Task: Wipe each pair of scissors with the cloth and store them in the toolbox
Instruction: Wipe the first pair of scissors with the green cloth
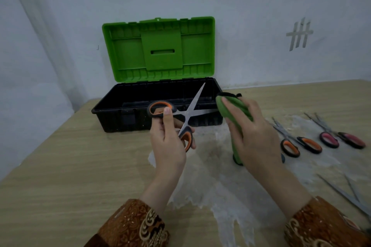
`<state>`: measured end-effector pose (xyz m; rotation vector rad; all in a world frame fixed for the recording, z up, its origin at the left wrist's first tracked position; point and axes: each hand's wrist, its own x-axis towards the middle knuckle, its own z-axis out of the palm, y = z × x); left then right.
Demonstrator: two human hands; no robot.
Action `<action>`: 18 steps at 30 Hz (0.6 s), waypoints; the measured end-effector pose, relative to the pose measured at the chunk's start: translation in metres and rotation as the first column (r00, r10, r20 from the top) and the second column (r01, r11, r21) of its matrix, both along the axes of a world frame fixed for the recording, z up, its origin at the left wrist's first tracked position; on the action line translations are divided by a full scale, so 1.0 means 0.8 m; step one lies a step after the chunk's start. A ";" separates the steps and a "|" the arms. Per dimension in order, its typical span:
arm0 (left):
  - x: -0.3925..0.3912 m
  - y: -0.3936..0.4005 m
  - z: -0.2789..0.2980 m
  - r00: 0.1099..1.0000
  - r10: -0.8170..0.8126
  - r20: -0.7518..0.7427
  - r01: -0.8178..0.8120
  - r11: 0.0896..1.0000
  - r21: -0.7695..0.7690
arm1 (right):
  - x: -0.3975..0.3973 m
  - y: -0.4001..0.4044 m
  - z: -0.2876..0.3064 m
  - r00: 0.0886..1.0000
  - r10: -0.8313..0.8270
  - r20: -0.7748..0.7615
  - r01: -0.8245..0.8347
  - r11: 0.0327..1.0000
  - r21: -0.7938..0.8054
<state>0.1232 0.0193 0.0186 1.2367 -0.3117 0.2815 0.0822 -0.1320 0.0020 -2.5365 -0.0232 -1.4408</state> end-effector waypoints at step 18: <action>-0.004 -0.012 -0.013 0.999 0.018 0.046 -0.019 1.000 0.021 | -0.004 0.047 0.002 1.000 -0.005 0.011 0.006 0.988 -0.153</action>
